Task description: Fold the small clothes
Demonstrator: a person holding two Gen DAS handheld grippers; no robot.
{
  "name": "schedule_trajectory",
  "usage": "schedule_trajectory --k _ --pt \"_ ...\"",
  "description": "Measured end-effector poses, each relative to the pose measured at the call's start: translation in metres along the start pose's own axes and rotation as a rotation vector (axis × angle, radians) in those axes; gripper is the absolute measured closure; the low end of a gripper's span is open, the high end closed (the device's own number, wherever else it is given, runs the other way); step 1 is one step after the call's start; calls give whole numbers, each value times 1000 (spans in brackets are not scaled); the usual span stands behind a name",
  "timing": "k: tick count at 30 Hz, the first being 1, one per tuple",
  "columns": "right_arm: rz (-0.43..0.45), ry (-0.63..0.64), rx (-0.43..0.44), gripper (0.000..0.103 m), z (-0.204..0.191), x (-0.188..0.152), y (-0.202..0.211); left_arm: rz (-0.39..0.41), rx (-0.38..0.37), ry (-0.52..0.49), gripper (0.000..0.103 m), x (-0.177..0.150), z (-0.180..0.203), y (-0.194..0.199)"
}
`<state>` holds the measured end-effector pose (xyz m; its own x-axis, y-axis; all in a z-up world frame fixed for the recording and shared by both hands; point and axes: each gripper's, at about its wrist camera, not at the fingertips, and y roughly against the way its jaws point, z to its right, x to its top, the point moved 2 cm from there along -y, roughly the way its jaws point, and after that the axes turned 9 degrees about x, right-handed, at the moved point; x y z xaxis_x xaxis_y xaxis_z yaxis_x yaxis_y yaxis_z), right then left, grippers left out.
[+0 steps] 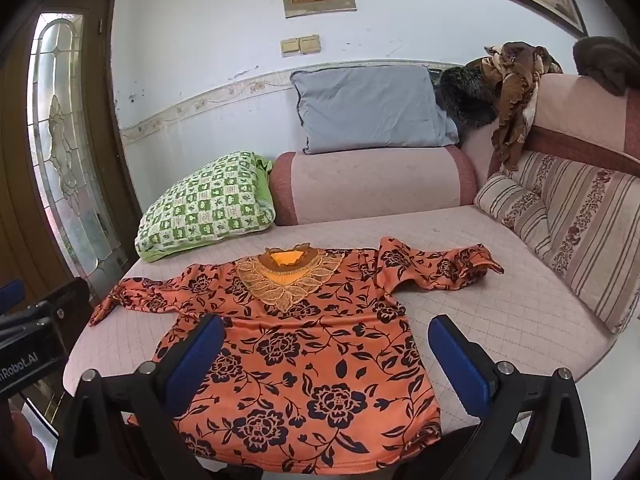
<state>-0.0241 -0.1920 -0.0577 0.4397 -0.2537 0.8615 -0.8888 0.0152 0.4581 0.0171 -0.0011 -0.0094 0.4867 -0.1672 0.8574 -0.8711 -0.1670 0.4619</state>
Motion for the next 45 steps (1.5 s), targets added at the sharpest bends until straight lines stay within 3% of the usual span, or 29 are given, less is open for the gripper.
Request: schedule_trajectory --k 3,10,21,35,45 --pt "-18 -38 -4 0 8 6 -5 -6 28 -24 0 2 11 -6" --pt "24 -61 -73 0 34 20 -16 -32 3 -42 0 8 22 -35" --pt "11 -93 -158 0 71 26 -50 -53 5 -59 0 16 37 -69" --pt "-63 -142 -185 0 98 22 -116 -89 56 -61 0 23 58 -137" --pt "-66 -180 -200 0 115 28 -151 -103 62 -52 0 35 75 -168"
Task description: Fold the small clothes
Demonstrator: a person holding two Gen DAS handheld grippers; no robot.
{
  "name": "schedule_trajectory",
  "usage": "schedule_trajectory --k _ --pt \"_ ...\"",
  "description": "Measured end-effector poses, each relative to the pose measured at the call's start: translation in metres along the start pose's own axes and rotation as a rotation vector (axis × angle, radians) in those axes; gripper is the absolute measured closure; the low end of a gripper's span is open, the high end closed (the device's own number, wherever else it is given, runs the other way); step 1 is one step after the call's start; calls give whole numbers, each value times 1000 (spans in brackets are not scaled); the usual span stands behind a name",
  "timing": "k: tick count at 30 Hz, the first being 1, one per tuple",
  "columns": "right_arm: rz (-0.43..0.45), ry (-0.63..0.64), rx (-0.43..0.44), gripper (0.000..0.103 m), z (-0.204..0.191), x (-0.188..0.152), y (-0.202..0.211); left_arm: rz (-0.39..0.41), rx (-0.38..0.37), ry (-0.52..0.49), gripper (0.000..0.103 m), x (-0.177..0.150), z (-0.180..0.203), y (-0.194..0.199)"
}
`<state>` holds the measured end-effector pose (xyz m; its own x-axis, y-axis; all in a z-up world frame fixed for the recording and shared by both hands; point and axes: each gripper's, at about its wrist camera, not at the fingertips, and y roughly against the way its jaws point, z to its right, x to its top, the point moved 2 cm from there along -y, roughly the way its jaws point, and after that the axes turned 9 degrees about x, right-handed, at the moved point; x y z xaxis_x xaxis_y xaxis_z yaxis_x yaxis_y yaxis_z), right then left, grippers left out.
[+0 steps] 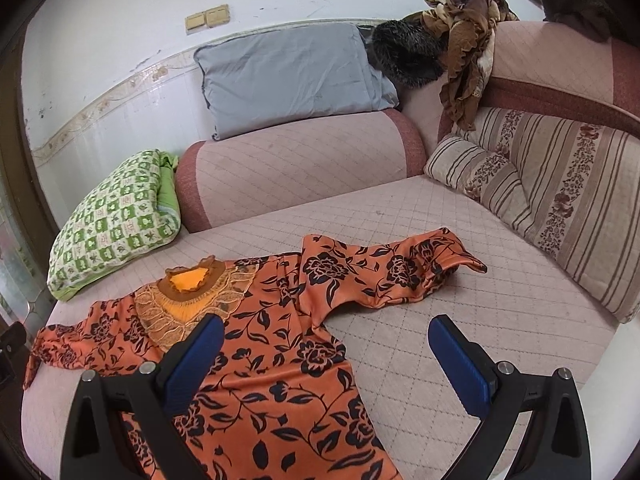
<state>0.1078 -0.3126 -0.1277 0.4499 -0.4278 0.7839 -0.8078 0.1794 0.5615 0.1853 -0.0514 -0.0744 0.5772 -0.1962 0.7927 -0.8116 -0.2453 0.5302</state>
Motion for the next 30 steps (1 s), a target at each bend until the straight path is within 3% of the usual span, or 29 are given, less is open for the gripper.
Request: schedule_trajectory --k 10,30 --pt "1 -14 11 0 1 2 1 -6 -8 7 0 2 3 1" --pt "30 38 89 0 -34 -9 64 17 -20 36 0 -22 -39 59"
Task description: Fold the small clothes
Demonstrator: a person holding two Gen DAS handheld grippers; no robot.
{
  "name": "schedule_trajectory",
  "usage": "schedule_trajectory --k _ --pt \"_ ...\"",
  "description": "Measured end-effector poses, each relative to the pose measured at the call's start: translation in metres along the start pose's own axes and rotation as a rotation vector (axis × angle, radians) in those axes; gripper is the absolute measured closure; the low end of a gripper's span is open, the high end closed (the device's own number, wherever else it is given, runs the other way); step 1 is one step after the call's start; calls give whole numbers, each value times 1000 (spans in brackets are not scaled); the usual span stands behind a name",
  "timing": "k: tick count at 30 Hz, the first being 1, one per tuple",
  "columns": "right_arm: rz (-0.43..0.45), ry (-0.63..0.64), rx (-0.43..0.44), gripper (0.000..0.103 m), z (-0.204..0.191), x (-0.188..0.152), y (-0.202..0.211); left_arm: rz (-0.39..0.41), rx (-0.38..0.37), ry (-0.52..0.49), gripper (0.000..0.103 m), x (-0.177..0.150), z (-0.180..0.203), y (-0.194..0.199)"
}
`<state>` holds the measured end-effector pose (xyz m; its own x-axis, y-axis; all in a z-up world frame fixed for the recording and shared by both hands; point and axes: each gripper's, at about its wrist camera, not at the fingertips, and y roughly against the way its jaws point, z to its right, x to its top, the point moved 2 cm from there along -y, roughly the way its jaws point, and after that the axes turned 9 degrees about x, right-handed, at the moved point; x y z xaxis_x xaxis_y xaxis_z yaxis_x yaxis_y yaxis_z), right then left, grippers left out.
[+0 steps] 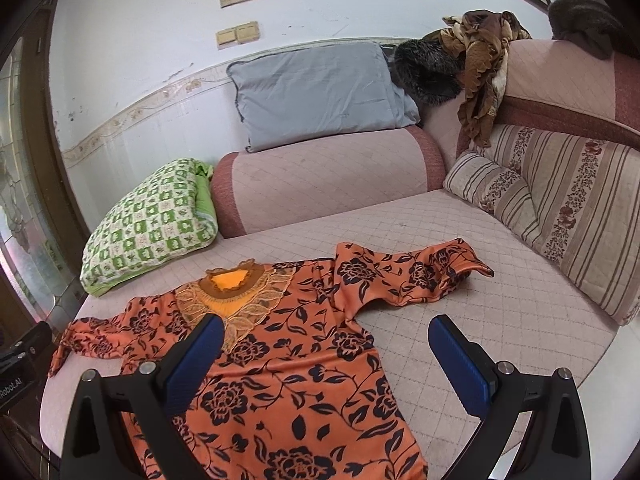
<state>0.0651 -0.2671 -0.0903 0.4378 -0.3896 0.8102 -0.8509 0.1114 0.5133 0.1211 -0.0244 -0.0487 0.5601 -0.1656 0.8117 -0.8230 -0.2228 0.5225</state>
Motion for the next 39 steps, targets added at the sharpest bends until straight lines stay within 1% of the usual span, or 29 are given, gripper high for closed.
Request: schedule_trajectory --k 12,21,31,39 --pt "13 37 45 0 -20 -10 34 20 -3 18 0 -12 -19 33" --pt "15 53 63 0 -28 -13 44 26 -17 13 0 -15 -21 42" --pt "11 54 66 0 -28 -15 44 23 -19 8 0 -16 -21 41" --pt "-10 40 41 0 -16 -8 19 16 -11 -20 0 -3 -6 20"
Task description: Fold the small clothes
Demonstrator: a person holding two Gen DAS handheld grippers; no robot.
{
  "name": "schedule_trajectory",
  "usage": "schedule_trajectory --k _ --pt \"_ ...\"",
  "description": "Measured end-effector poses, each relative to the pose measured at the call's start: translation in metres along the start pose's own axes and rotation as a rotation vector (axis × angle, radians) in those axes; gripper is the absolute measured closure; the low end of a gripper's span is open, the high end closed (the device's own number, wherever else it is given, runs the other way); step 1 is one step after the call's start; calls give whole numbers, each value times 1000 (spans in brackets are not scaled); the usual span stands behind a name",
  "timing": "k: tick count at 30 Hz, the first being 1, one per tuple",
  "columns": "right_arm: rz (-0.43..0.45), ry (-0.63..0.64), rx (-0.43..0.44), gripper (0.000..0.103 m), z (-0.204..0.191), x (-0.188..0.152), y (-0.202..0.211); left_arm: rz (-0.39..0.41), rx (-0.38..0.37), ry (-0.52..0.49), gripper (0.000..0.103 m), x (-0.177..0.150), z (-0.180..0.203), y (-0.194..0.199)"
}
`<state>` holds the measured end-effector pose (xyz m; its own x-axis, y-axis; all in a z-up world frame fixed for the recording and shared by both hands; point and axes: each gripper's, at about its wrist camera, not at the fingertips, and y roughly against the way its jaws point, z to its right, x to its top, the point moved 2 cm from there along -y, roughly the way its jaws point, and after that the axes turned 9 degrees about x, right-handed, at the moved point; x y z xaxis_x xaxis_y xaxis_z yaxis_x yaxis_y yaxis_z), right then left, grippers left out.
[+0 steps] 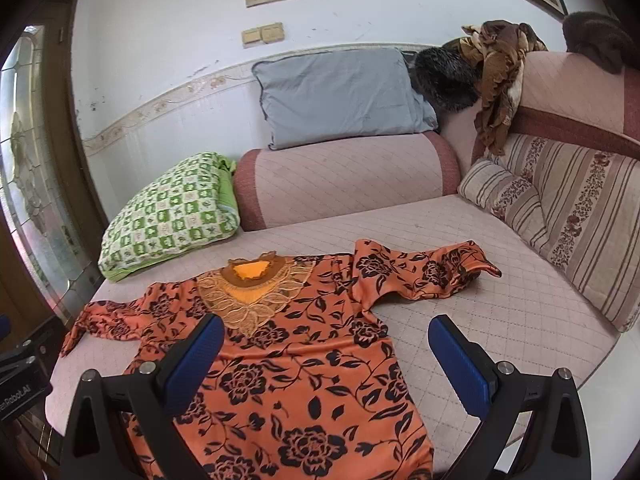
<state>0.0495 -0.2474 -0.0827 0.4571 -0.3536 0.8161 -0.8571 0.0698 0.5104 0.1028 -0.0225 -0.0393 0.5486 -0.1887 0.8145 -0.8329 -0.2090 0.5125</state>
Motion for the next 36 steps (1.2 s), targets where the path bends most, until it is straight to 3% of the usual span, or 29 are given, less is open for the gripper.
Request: schedule_trajectory --k 5,8,13,17,21,24,25,26,27,29,31,34,36 --pt "-17 -37 -36 0 24 8 -30 -7 2 -8 0 10 19 -32" --pt "-38 -131 -24 0 60 11 -55 -53 -47 -1 0 16 38 -70" --pt "-107 -526 79 1 175 1 -97 -208 -155 88 0 20 75 -157" --pt "-116 -747 83 8 251 -11 -119 -249 -116 101 0 6 101 -209" --pt "-82 -833 83 8 292 -7 -142 -284 -93 62 0 -11 112 -237" --pt "-50 -931 76 10 319 -6 -169 -263 -50 36 0 -11 110 -248" --pt "-52 -962 65 15 327 -6 -180 -254 -30 29 0 -11 109 -251" --pt "-66 -994 51 31 336 -7 -194 -256 -18 23 0 -11 108 -255" --pt "-75 -1023 42 41 343 -9 -204 -261 -12 24 0 -10 106 -259" --pt "-52 -1065 21 78 352 -10 -214 -269 -8 44 0 -9 100 -264" --pt "-31 -1011 -34 91 350 1 -214 -280 -5 62 0 -7 95 -268" --pt "33 -879 -16 95 329 36 -200 -287 -6 92 0 -3 87 -272" --pt "62 -787 39 96 306 65 -192 -285 1 109 0 -1 82 -273"
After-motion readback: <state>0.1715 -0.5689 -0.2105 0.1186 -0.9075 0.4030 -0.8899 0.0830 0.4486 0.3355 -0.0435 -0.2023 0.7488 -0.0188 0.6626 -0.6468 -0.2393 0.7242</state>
